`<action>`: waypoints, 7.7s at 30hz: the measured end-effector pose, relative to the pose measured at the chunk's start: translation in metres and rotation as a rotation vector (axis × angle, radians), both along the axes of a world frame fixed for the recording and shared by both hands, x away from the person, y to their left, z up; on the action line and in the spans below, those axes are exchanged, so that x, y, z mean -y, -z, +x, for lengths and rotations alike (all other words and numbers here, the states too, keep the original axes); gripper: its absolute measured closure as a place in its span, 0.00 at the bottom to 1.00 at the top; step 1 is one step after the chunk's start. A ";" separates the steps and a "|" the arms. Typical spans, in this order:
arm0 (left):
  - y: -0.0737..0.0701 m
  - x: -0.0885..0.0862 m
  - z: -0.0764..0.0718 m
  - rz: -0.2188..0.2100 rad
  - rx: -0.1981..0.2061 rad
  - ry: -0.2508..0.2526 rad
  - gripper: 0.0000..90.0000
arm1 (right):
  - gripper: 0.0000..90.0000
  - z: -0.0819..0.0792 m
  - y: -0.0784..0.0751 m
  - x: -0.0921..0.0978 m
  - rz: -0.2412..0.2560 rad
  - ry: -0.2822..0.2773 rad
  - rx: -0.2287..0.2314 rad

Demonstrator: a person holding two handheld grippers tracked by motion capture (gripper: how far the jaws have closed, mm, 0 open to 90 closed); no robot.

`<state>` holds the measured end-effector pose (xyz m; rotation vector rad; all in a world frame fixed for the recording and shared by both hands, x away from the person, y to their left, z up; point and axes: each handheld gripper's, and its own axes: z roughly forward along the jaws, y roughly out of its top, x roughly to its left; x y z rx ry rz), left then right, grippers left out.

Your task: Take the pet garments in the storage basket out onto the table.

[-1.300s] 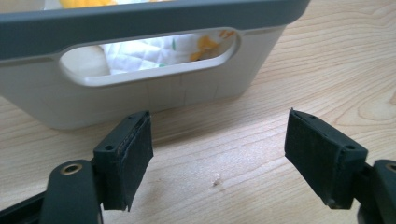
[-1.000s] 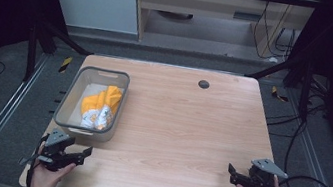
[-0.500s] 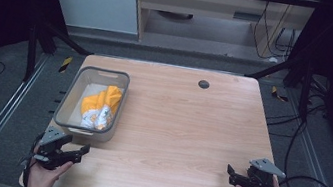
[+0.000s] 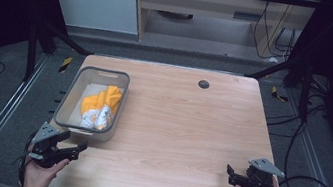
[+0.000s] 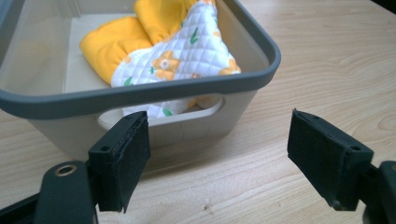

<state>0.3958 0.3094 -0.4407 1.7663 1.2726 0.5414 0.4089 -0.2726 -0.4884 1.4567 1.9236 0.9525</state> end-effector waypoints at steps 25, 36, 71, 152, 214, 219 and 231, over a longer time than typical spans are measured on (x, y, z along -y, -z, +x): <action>-0.028 0.004 0.001 -0.016 0.057 0.009 0.23 | 0.11 0.001 0.001 -0.001 -0.004 -0.007 -0.013; -0.039 0.005 0.005 -0.023 0.077 0.008 0.22 | 0.11 0.001 0.002 -0.001 -0.007 -0.006 -0.013; -0.053 0.014 0.055 0.025 0.019 0.022 0.21 | 0.11 0.001 0.002 -0.002 0.002 -0.007 -0.022; -0.025 0.053 0.139 0.219 -0.270 0.057 0.56 | 0.11 0.003 0.005 -0.003 0.001 -0.030 -0.051; -0.088 0.032 0.121 0.274 -0.243 0.066 0.92 | 0.11 0.004 0.007 -0.005 -0.022 -0.055 -0.063; -0.095 0.031 0.118 0.277 -0.230 0.074 0.92 | 0.11 0.004 0.007 -0.005 -0.021 -0.056 -0.062; -0.110 0.040 0.108 0.286 -0.191 0.125 0.92 | 0.10 0.004 0.007 -0.005 -0.024 -0.058 -0.061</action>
